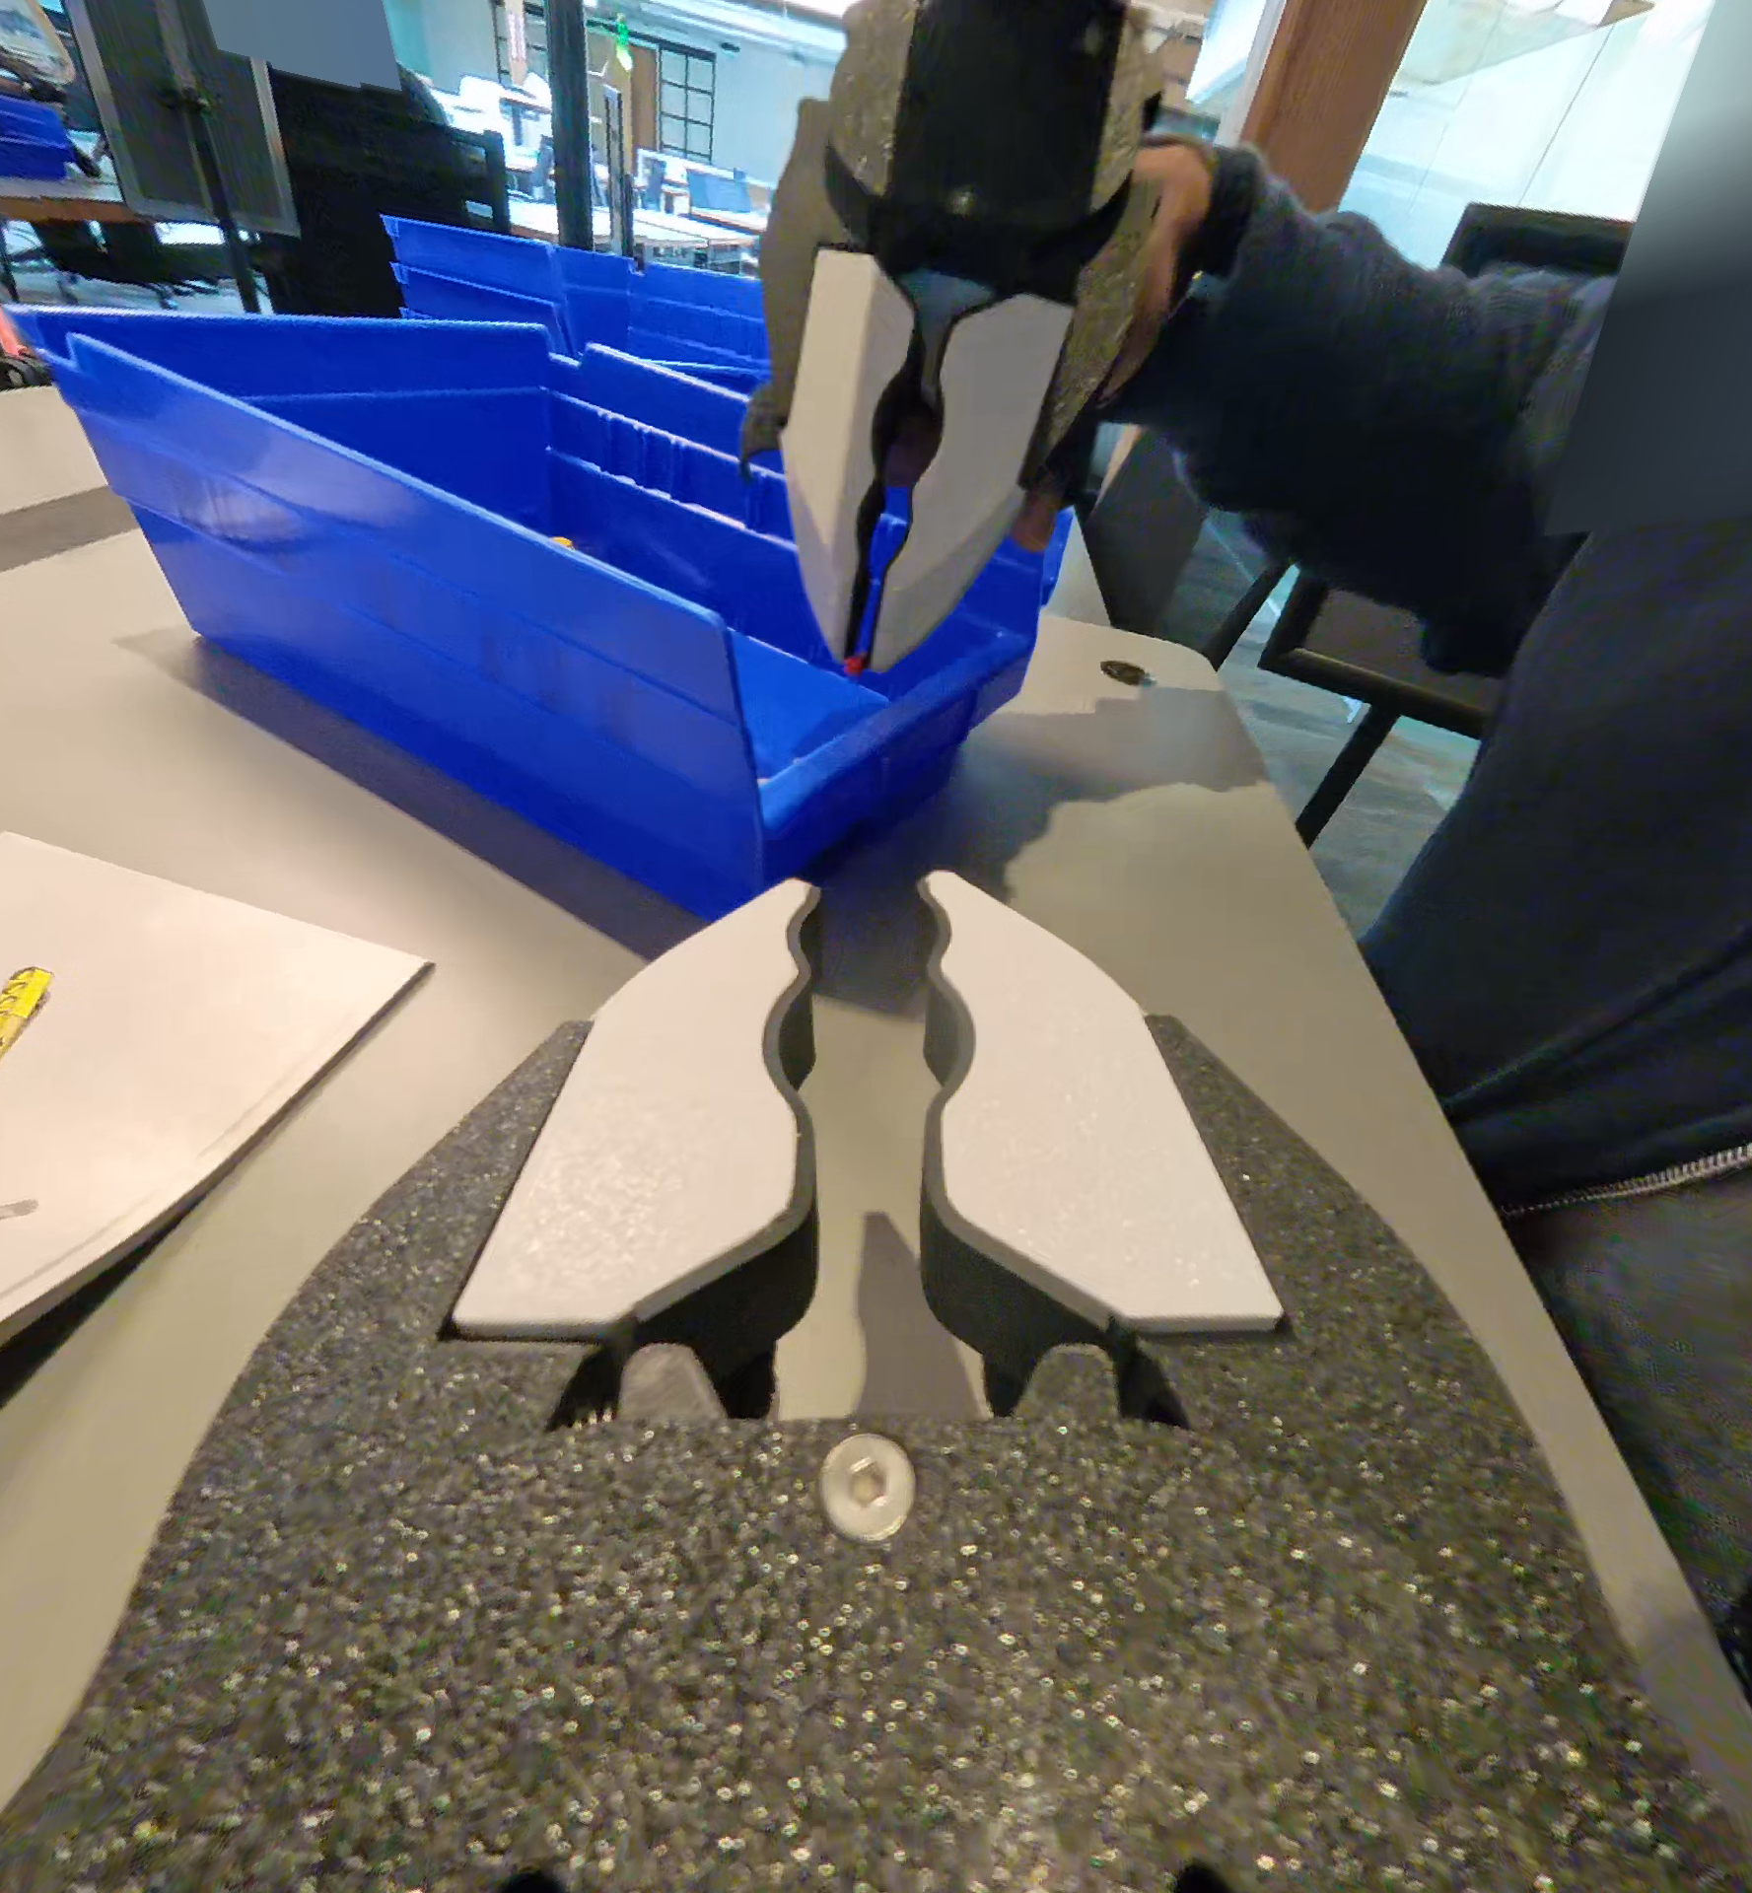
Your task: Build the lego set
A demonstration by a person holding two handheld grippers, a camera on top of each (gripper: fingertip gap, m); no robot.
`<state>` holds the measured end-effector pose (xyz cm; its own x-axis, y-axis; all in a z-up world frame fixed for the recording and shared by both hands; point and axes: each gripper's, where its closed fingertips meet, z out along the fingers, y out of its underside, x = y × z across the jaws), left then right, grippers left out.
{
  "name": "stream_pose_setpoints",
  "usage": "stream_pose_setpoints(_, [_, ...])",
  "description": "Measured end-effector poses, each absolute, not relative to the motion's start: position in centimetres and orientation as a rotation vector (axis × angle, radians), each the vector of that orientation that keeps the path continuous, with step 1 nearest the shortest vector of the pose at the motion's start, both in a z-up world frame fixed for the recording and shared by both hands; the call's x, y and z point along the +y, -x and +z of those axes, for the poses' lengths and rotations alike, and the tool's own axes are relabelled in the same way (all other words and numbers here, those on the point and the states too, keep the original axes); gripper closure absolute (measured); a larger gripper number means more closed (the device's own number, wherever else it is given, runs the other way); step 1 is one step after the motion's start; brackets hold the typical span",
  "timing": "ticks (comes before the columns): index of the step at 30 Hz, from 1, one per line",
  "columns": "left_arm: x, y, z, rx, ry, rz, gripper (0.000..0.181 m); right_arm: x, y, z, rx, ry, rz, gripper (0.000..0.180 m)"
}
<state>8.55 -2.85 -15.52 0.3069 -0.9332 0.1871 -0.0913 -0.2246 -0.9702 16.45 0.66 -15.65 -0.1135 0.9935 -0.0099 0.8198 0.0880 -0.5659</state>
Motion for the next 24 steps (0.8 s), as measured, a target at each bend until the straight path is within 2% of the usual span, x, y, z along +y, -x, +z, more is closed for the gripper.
stream_pose_setpoints(5, [-4.0, -8.1, -15.6, 0.983, 1.575, -1.033, 0.164, -3.4, -14.4, -16.0, -1.968, 1.808, 0.713, 0.176])
stream_pose_setpoints(11, [-4.1, -6.6, -15.5, 0.955, 1.576, -0.976, 0.164, -7.5, -8.9, -19.0, -1.959, 1.751, 0.755, 0.176])
stream_pose_setpoints(24, [-2.6, -4.5, -13.6, 0.756, 1.505, -0.99, 0.165, -7.0, -4.5, -24.0, -1.996, 1.714, 0.625, 0.176])
